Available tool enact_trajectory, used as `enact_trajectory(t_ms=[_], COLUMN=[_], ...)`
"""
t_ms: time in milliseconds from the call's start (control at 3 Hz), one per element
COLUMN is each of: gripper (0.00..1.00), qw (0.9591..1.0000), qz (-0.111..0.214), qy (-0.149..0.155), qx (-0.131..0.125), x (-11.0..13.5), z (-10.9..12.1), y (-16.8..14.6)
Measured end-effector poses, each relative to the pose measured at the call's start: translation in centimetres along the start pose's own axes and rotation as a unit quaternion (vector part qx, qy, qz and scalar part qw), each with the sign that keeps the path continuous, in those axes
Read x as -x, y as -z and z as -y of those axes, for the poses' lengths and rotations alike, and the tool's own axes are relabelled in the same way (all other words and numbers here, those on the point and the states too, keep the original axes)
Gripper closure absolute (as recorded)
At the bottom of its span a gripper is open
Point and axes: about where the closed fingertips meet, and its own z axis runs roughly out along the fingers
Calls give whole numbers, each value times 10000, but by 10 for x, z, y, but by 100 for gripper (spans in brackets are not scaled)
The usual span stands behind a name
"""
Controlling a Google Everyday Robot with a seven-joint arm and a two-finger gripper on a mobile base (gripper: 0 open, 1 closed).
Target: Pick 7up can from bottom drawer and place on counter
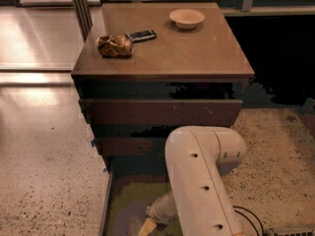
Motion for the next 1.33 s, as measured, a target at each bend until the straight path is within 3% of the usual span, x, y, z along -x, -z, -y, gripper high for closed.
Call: enact_trajectory(t_ms=[667, 1000, 1333], gripper=[0, 0, 0], qw=[9999, 9980, 9980], qz=[-64, -139, -140], qy=[-27, -197, -197], qx=[-121, -587, -587], x=[-4, -12, -12], z=[12, 50, 50], y=[0, 17, 17])
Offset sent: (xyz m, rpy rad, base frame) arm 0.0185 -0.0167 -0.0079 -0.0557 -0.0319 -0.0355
